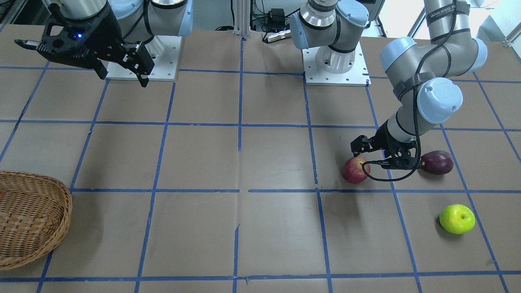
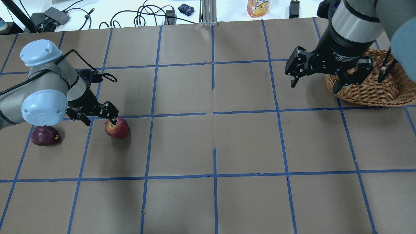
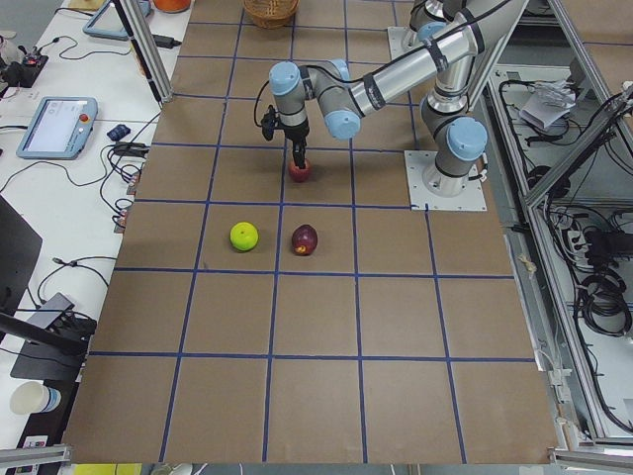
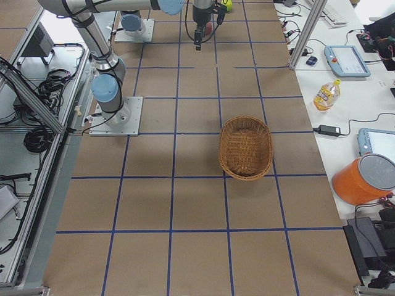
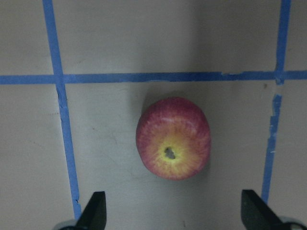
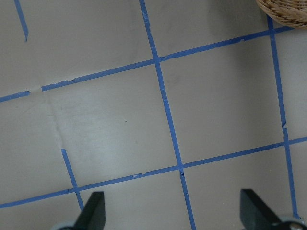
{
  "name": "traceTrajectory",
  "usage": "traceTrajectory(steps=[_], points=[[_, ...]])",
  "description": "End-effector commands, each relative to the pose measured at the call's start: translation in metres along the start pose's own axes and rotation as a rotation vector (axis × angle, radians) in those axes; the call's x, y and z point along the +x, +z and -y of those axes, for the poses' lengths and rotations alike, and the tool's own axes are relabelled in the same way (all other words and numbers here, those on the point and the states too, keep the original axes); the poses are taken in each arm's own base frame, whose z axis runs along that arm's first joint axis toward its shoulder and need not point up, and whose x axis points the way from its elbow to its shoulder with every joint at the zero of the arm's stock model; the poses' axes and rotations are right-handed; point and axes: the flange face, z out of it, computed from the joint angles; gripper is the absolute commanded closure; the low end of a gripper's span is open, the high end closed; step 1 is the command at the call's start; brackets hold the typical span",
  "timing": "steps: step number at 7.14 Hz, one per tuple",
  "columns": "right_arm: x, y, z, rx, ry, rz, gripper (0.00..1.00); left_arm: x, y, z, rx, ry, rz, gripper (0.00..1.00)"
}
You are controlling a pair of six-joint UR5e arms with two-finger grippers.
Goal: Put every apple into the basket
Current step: 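Grasp the red apple with the left gripper and lift it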
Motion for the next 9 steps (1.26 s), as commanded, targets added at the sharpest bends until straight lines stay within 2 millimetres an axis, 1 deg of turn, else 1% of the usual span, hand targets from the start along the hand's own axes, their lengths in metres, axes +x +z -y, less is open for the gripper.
traceTrajectory(steps=[1, 2, 3, 4, 5, 7, 8, 9], points=[[0.000, 0.000, 0.000, 0.001, 0.001, 0.002, 0.00, -0.006, 0.024, 0.004, 0.010, 0.003, -0.010, 0.00], [0.000, -0.001, 0.000, 0.003, 0.003, 0.003, 0.00, -0.001, 0.030, 0.009, 0.018, 0.004, -0.064, 0.00], [0.000, 0.000, 0.000, 0.000, 0.001, 0.001, 0.00, 0.003, 0.028, 0.010, 0.035, 0.004, -0.103, 0.00], [0.002, -0.001, 0.000, 0.006, 0.003, -0.009, 0.00, 0.004, 0.030, 0.010, 0.030, 0.007, -0.105, 0.00], [0.003, -0.004, -0.004, 0.004, 0.003, -0.017, 0.00, 0.004, 0.040, 0.007, 0.008, 0.003, -0.110, 0.00], [0.003, -0.004, -0.002, 0.014, 0.006, -0.012, 0.00, 0.002, 0.049, 0.009, -0.009, -0.002, -0.114, 0.00], [0.003, -0.004, -0.002, 0.016, 0.004, -0.015, 0.00, 0.003, 0.057, 0.012, -0.023, -0.001, -0.121, 0.00], [0.002, -0.004, -0.002, 0.017, 0.007, -0.010, 0.00, 0.001, 0.060, 0.020, 0.016, -0.009, -0.111, 0.12]])
